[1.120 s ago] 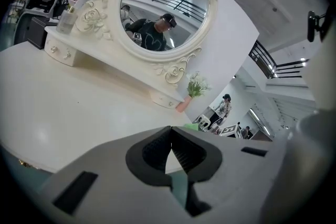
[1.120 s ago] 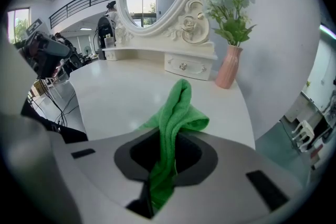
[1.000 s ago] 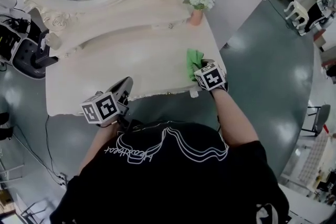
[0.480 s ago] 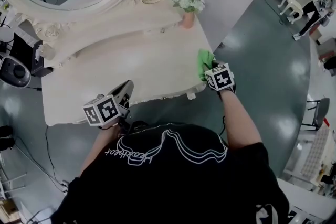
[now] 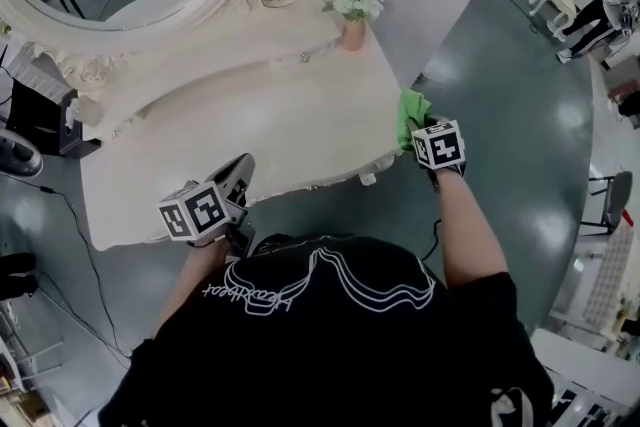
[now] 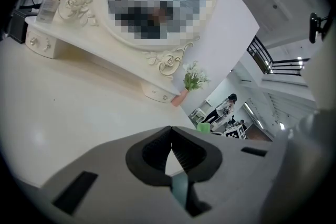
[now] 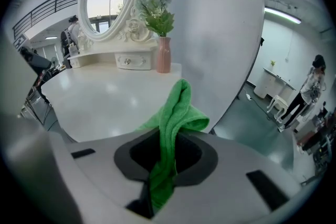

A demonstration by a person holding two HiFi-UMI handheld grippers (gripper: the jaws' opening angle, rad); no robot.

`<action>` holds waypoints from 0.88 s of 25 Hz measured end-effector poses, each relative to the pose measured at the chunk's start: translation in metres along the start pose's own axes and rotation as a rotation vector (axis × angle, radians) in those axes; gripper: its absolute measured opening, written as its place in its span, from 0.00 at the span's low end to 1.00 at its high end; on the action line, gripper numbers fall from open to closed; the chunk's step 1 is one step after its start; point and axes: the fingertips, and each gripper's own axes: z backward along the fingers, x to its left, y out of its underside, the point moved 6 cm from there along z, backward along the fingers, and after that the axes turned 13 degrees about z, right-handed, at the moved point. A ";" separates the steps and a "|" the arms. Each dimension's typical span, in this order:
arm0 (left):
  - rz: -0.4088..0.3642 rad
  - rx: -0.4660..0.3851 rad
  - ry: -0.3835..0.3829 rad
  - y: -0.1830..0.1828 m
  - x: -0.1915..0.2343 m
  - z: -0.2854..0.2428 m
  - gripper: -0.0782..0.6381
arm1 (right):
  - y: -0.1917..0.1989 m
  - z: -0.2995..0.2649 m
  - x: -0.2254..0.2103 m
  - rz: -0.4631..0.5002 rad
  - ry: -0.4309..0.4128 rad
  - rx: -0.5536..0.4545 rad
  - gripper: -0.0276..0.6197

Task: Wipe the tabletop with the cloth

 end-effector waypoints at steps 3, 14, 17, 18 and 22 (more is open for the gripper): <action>-0.010 0.013 0.009 -0.001 -0.002 0.001 0.11 | 0.009 0.008 -0.004 -0.058 0.024 0.020 0.13; -0.098 -0.008 0.047 -0.019 -0.020 0.052 0.12 | -0.051 0.081 0.070 -0.187 -0.175 -0.247 0.12; -0.134 -0.027 0.052 -0.022 -0.024 0.075 0.12 | -0.096 0.108 0.113 -0.186 -0.285 -0.410 0.12; -0.145 -0.038 0.064 -0.023 -0.027 0.083 0.11 | -0.111 0.117 0.127 -0.171 -0.314 -0.472 0.12; -0.220 -0.078 0.131 -0.022 -0.040 0.116 0.12 | -0.155 0.151 0.188 -0.076 -0.437 -0.679 0.12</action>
